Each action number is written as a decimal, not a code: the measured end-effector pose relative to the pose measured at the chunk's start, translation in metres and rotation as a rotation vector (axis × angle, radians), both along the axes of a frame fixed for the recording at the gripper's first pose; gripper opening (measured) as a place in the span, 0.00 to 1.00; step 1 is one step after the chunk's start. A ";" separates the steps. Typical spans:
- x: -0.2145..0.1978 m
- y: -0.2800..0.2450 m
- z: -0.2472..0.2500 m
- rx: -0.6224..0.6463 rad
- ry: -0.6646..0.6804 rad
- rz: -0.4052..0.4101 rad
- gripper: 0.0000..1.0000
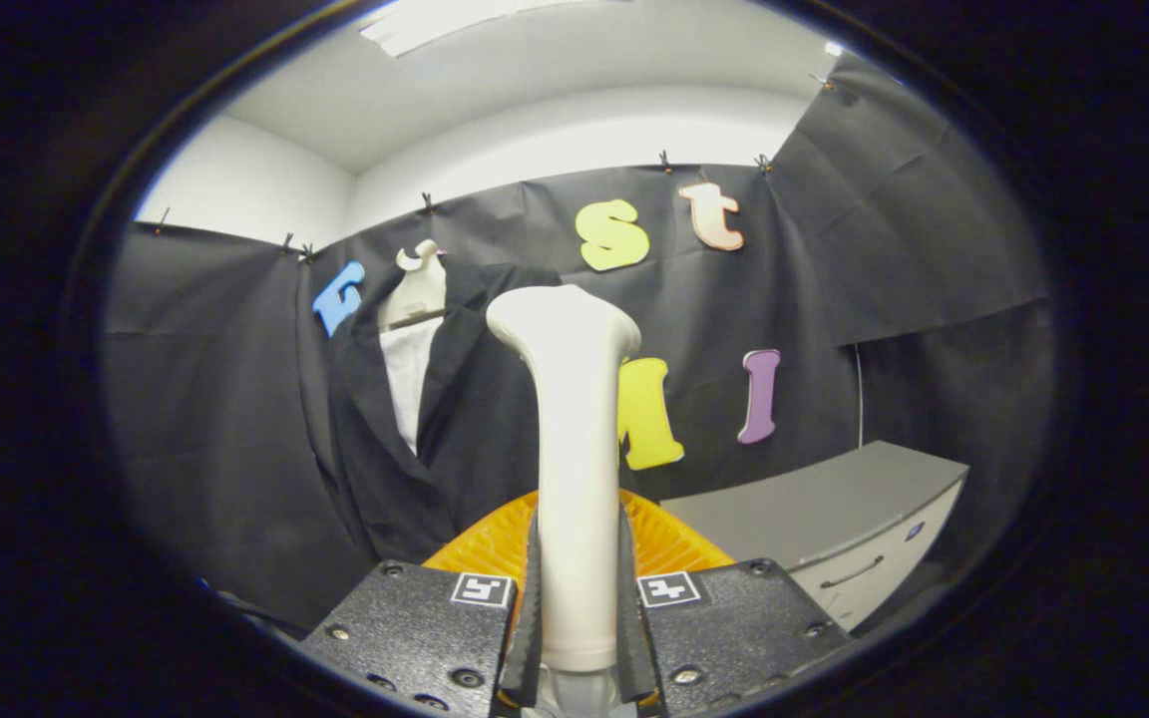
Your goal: Iron the clothes twice with a garment steamer, once on the left side and once on the right side.
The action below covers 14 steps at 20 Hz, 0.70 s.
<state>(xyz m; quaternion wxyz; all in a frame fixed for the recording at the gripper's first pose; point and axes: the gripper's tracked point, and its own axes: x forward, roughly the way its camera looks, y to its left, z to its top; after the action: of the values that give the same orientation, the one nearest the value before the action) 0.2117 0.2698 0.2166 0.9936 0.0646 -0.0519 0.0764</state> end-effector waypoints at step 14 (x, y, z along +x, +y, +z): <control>0.104 0.074 0.070 -0.084 -0.129 0.128 0.33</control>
<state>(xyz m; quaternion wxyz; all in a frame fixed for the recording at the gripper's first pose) 0.3156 0.3443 0.2866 0.9831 0.0209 -0.1083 0.1458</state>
